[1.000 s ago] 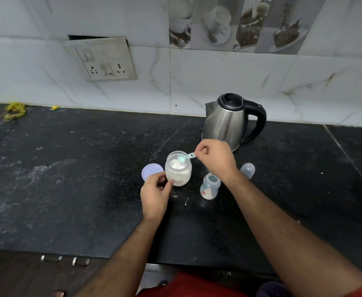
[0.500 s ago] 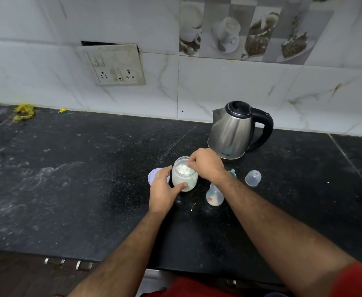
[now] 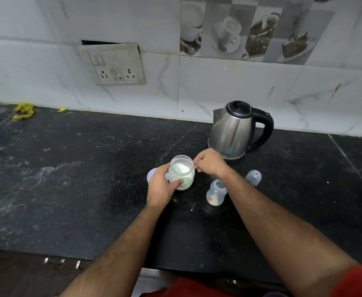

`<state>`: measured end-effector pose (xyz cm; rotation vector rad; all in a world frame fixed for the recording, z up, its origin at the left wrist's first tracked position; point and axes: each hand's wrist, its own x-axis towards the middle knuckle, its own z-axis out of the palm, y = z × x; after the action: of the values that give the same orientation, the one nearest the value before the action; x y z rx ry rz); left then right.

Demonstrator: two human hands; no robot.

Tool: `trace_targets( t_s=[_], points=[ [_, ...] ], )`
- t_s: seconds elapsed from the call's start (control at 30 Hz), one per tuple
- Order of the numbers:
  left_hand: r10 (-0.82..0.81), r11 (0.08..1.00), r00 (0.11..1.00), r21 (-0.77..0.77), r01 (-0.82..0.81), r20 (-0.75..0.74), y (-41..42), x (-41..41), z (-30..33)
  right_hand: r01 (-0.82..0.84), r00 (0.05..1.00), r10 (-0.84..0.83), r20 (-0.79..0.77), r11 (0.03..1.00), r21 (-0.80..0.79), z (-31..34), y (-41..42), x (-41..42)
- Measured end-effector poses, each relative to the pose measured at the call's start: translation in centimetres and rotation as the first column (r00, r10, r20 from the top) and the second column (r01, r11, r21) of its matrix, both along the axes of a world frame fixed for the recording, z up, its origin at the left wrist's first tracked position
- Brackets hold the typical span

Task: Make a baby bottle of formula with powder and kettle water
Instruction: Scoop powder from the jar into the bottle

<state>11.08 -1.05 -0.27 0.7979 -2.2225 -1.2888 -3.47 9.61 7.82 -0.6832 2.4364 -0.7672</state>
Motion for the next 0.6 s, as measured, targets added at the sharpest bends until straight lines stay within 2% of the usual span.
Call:
trace_targets(
  t_s=[0.13, 0.2, 0.33, 0.4, 0.5, 0.6],
  points=[
    [-0.003, 1.000, 1.000, -0.011, 0.003, 0.016, -0.5, 0.3, 0.5, -0.001, 1.000, 0.001, 0.020, 1.000, -0.022, -0.1, -0.2, 0.1],
    [0.058, 0.998, 0.998, -0.022, -0.057, 0.007, -0.3, 0.5, 0.4, 0.035, 0.999, -0.033, 0.026, 0.998, -0.061, 0.0, 0.2, -0.2],
    [0.176, 0.983, 0.976, -0.031, -0.181, -0.129, 1.7, 1.6, -0.4, 0.133, 0.991, -0.127, 0.042, 0.968, -0.211, 0.3, 2.1, -1.1],
    [0.146, 0.989, 0.977, -0.003, -0.148, -0.156, 3.3, 1.8, -0.9, 0.199, 0.980, -0.191, 0.056, 0.934, -0.296, 0.5, 3.5, -1.7],
    [0.009, 1.000, 0.989, 0.026, -0.005, -0.144, 6.0, 1.5, -1.7, 0.274, 0.961, -0.268, 0.072, 0.876, -0.397, 0.7, 6.0, -2.4],
    [-0.125, 0.990, 0.991, 0.066, 0.128, -0.049, 8.3, 0.3, -2.3, 0.330, 0.942, -0.324, 0.087, 0.847, -0.417, 0.4, 8.2, -3.0]
  ],
)
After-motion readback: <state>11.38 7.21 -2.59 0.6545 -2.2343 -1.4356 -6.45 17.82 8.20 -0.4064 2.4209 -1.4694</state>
